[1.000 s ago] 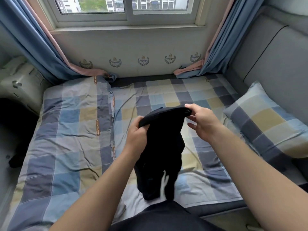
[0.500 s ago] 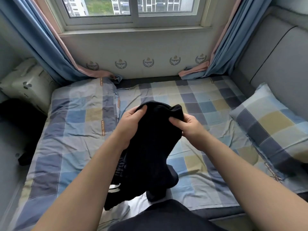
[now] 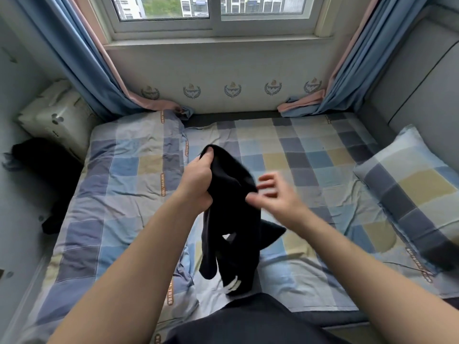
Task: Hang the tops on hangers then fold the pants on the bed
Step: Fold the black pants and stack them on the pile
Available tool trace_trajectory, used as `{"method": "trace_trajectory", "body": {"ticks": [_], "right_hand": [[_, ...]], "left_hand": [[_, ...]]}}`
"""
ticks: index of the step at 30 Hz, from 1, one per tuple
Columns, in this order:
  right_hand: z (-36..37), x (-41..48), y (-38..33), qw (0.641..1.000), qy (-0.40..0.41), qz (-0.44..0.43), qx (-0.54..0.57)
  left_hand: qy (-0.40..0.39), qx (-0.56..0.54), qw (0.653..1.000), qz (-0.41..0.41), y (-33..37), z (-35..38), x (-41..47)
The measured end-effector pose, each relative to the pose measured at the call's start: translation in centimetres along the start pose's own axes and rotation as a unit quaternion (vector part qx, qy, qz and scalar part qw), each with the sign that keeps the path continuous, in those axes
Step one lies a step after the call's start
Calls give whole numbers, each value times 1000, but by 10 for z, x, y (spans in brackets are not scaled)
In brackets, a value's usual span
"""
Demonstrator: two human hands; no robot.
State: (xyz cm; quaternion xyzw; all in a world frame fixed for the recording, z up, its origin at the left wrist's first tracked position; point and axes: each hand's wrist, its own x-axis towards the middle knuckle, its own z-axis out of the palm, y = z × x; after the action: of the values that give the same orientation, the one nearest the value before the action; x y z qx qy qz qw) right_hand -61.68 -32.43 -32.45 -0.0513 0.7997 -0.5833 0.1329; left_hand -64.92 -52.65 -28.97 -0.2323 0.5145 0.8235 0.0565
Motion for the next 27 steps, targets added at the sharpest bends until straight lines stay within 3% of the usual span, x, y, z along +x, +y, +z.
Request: {"method": "trace_trajectory", "body": {"ticks": [2,3,9,13,15,18,20,22,24,27], "right_hand": [[22,-11,19,987,-140,70,34],[30,-14,29,982,-169,87,17],[28,0,82,990,-31,100,-96],[3,8,79,989,25,78,-124],[-11,12,65,989,58,69,-114],[-24,20,32,993,81,61,-52],[-27,26,5,995,82,58,-8],[-26,31,-18,995,68,66,30],[-24,34,-36,992,58,83,73],[-26,37,-53,978,62,116,161]], "left_hand": [[13,9,1000,-16,-7,7,-1],[14,15,999,-27,-11,9,-1],[-10,-22,998,-64,-11,0,1],[-1,104,994,-17,-6,-14,4],[19,246,968,51,-9,-26,6],[65,444,882,144,-22,-35,2],[63,477,844,237,-35,-26,-12],[-24,444,863,239,-53,-10,-32],[-112,419,887,157,-76,5,-49],[-122,407,899,107,-101,11,-50]]}}
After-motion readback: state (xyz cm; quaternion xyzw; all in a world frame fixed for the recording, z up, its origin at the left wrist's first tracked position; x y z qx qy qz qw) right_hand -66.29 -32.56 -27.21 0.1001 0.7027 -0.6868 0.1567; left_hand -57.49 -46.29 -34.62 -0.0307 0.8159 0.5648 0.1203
